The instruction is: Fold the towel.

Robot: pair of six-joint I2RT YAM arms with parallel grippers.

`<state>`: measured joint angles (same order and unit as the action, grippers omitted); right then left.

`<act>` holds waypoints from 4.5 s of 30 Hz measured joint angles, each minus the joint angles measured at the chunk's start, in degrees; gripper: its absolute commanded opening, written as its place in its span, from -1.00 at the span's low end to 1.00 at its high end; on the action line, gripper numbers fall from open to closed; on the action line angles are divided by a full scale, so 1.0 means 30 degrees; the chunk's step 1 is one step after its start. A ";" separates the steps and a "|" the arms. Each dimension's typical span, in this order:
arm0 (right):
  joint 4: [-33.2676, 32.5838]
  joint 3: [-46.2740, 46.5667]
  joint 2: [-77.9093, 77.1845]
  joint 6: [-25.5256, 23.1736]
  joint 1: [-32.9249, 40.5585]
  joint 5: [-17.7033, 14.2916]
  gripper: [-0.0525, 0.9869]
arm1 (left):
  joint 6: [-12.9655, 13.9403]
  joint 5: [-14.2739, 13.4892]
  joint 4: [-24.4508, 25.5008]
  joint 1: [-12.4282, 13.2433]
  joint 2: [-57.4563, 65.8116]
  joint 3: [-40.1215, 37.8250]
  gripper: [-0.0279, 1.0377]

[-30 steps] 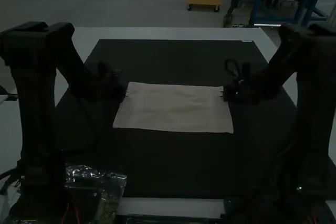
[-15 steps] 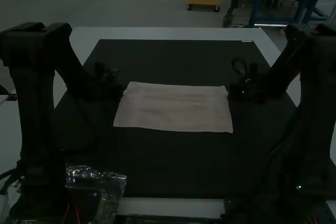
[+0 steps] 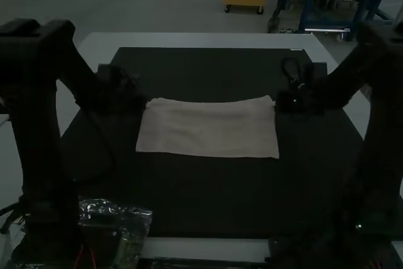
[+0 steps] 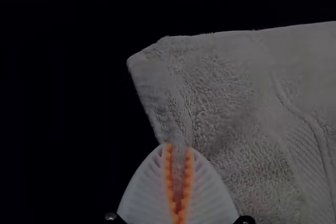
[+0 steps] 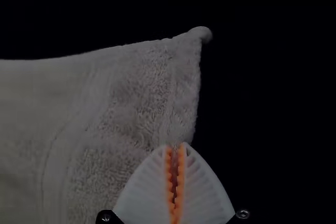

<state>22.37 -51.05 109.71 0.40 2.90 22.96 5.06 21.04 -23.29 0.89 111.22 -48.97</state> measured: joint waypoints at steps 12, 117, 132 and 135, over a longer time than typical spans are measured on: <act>-0.1523 0.2295 -0.2404 0.0007 -0.0007 0.0933 -0.94 | 0.0022 -0.0007 0.1603 0.0189 -0.2433 0.1756 -0.90; -0.6375 0.5581 -0.5887 0.2382 -0.3840 0.2863 -0.95 | 0.0576 -0.1166 0.3220 0.1719 -1.4695 0.8648 0.88; -0.4714 0.4707 -0.6258 -0.0721 0.3730 0.3191 -0.95 | 0.0364 -0.1246 0.2084 0.1719 -1.3413 0.8648 0.87; -0.4255 0.4568 -0.6258 -0.1719 0.5260 0.3184 -0.95 | 0.0357 -0.1246 0.1960 0.1719 -1.3413 0.8655 0.87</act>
<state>9.61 -37.34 90.94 -4.75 18.68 32.51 6.13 17.30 -17.41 6.04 70.98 -23.00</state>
